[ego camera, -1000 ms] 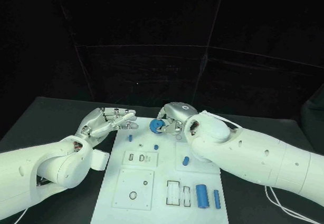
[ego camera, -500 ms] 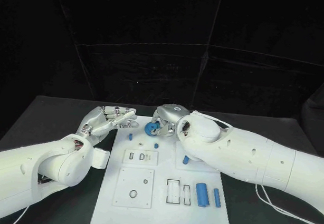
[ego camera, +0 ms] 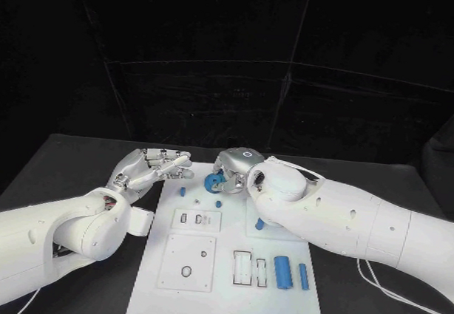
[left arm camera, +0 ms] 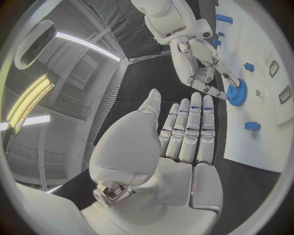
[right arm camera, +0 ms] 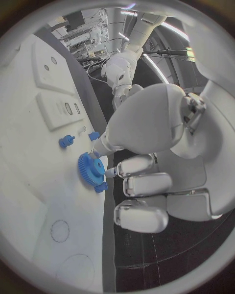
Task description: Assemble the parts on the task board
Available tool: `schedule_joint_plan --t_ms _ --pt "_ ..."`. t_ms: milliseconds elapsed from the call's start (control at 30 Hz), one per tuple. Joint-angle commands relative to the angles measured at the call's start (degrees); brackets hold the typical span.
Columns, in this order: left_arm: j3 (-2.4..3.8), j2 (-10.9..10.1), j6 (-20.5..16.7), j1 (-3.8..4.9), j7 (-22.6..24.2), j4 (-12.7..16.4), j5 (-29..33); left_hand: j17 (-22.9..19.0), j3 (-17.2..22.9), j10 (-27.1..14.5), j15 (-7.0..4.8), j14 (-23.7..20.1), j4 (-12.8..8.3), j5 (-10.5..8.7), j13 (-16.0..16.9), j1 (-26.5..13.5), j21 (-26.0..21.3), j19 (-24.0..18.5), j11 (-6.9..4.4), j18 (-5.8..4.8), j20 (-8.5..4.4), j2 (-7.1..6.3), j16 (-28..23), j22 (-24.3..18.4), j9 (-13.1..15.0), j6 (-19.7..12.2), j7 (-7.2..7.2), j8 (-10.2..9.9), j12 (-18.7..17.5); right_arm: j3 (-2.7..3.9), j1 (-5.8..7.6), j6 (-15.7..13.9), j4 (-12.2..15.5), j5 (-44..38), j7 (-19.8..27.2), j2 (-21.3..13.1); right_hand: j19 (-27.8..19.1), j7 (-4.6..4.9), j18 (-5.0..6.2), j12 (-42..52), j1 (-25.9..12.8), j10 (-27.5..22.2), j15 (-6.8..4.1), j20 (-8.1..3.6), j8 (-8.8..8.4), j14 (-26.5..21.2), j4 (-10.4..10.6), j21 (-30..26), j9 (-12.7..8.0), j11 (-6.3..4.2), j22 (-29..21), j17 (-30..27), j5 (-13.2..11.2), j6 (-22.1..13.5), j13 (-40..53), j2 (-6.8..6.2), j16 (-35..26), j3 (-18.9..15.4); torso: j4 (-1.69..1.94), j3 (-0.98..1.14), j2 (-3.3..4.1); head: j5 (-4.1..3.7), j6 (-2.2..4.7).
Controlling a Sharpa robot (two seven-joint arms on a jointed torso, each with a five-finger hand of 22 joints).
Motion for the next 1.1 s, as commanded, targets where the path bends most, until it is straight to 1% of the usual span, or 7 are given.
schedule_joint_plan --t_ms 33,267,367,433,733,933,1100 --pt "0.04 0.0 0.7 0.08 0.2 0.0 -0.3 0.1 0.0 0.3 0.09 0.3 -0.4 0.15 -0.1 0.0 -0.4 0.4 0.19 0.86 0.0 0.46 -0.3 0.0 0.0 0.3 0.16 -0.4 -0.2 0.02 0.15 1.0 0.1 -1.1 -0.8 0.0 0.0 0.1 -0.33 -0.4 -0.8 -0.3 0.54 0.59 -0.4 3.9 0.8 0.3 0.1 0.19 0.1 3.7 0.2 -0.6 1.2 -1.02 0.4 -1.1 0.03 0.0 -0.01 -0.08 -0.04" --pt "0.04 0.0 0.7 0.08 0.2 0.0 -0.3 0.1 0.0 0.3 0.09 0.3 -0.4 0.15 -0.1 0.0 -0.4 0.4 0.19 0.86 0.0 0.46 -0.3 0.0 0.0 0.3 0.16 -0.4 -0.2 0.01 0.15 1.8 0.2 -0.6 -0.9 -0.1 0.1 0.18 -0.36 -0.3 -4.0 -0.3 0.71 0.82 -0.46 3.9 5.5 0.5 0.3 0.34 0.4 4.2 1.5 -0.3 1.4 -1.35 0.6 -3.6 -0.03 0.01 -0.02 -0.17 0.02" --pt "0.04 0.0 0.7 0.08 0.2 0.0 -0.3 0.1 0.0 0.3 0.09 0.3 -0.4 0.15 -0.1 0.0 -0.4 0.4 0.19 0.86 0.0 0.46 -0.3 0.0 0.0 0.3 0.16 -0.4 -0.2 0.01 0.15 2.1 0.1 0.0 -1.0 -0.2 0.1 0.2 -0.38 -0.2 -7.8 -0.3 0.75 0.81 -0.55 4.0 9.3 0.5 0.3 0.38 0.5 4.6 8.7 -0.3 1.5 -0.32 0.7 -6.3 -0.03 0.0 0.0 -0.22 0.06" --pt "0.04 0.0 0.7 0.08 0.2 0.0 -0.3 0.1 0.0 0.3 0.09 0.3 -0.4 0.15 -0.1 0.0 -0.4 0.4 0.19 0.86 0.0 0.46 -0.3 0.0 0.0 0.3 0.16 -0.4 -0.2 0.01 0.15 2.4 0.1 0.3 -1.1 -0.2 0.1 0.24 -0.39 -0.1 -8.8 -0.2 0.76 0.86 -0.56 4.0 10.1 0.6 0.3 0.41 0.5 4.7 9.8 -0.3 1.6 0.18 0.7 -7.5 -0.01 -0.01 0.01 -0.28 0.05" --pt "0.04 0.0 0.6 0.09 0.1 0.0 -0.3 0.1 0.0 0.3 0.1 0.3 -0.5 0.15 -0.1 0.0 -0.4 0.4 0.21 0.86 0.01 0.49 -0.4 -0.1 0.0 0.3 0.17 -0.4 -0.2 0.0 0.15 4.5 -0.3 3.3 -1.3 -0.4 0.3 0.3 -0.51 0.7 -11.3 0.3 0.85 0.94 -0.65 4.2 10.3 0.9 0.3 0.48 1.2 5.6 8.2 -0.3 2.4 2.65 1.1 -10.5 -0.01 -0.01 -0.01 -0.33 0.06" --pt "0.04 -0.1 0.6 0.09 0.1 0.0 -0.3 0.1 0.0 0.3 0.1 0.3 -0.5 0.15 -0.1 0.0 -0.4 0.4 0.21 0.86 0.01 0.49 -0.4 -0.1 0.0 0.3 0.17 -0.4 -0.2 0.0 0.15 0.0 0.2 3.5 -0.8 -1.0 0.7 0.32 -0.66 1.5 -10.0 0.8 0.89 0.99 -0.66 4.3 9.8 1.3 0.3 0.51 2.0 6.4 8.4 -0.3 3.1 2.87 1.4 -11.3 -0.01 0.01 -0.01 -0.36 0.11" --pt "0.04 -0.2 0.6 0.09 0.1 0.1 -0.3 0.1 0.0 0.3 0.1 0.3 -0.5 0.15 -0.1 0.0 -0.4 0.4 0.21 0.86 0.01 0.49 -0.4 -0.1 0.0 0.3 0.17 -0.4 -0.2 -0.02 0.14 -7.1 1.7 3.8 1.8 -2.8 0.9 0.33 -0.74 1.9 -7.7 1.1 0.92 1.03 -0.68 4.4 9.4 1.5 0.2 0.52 2.5 6.8 8.9 -0.3 3.5 3.39 1.5 -12.0 0.01 -0.01 -0.03 -0.36 0.29"
